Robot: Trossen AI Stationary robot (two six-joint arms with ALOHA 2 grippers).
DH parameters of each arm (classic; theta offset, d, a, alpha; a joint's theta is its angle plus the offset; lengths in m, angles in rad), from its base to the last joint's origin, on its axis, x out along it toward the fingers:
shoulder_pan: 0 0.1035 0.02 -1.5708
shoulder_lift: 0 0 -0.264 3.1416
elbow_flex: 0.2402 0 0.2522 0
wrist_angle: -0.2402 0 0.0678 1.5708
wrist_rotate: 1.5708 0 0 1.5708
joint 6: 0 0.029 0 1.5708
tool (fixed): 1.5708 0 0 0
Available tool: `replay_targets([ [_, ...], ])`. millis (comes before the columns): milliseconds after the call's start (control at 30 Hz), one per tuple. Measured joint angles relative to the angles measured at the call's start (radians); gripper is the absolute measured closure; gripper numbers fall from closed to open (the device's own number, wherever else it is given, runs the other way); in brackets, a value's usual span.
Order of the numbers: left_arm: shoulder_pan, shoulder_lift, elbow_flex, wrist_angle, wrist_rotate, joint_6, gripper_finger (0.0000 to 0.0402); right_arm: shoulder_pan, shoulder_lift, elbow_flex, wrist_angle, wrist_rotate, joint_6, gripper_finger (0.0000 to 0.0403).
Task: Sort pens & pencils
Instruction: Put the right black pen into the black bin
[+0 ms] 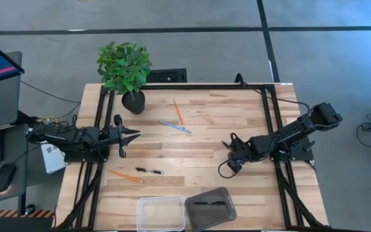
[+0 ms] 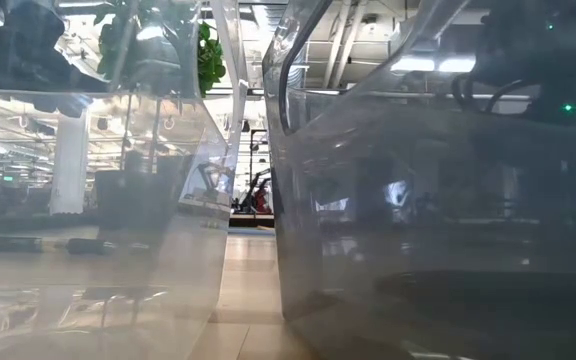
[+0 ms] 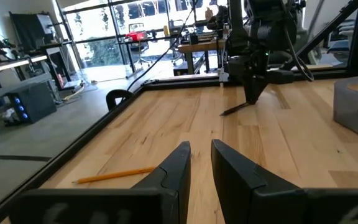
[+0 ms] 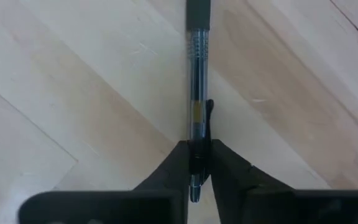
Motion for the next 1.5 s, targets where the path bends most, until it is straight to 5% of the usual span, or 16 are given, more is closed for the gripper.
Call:
replay_targets([
  [367, 0.0, 0.0, 0.0, 0.0, 0.0, 0.0, 0.0345, 0.0, 0.007, 0.056, -0.017, 0.032, 0.001, 0.0325],
  [833, 0.0, 0.0, 0.0, 0.0, 0.0, 0.0, 0.0345, 0.0, 0.005, 0.213, -0.021, 0.122, -0.18, 0.0389],
  [1167, 0.0, 0.0, 0.0, 0.0, 0.0, 0.0, 0.0345, -0.04, 0.004, 0.23, -0.1, 0.156, -0.201, 0.0324],
  [1500, 0.0, 0.0, 0.0, 0.0, 0.0, 0.0, 0.0345, -0.046, 0.003, 0.23, -0.122, 0.18, -0.315, 0.0318],
])
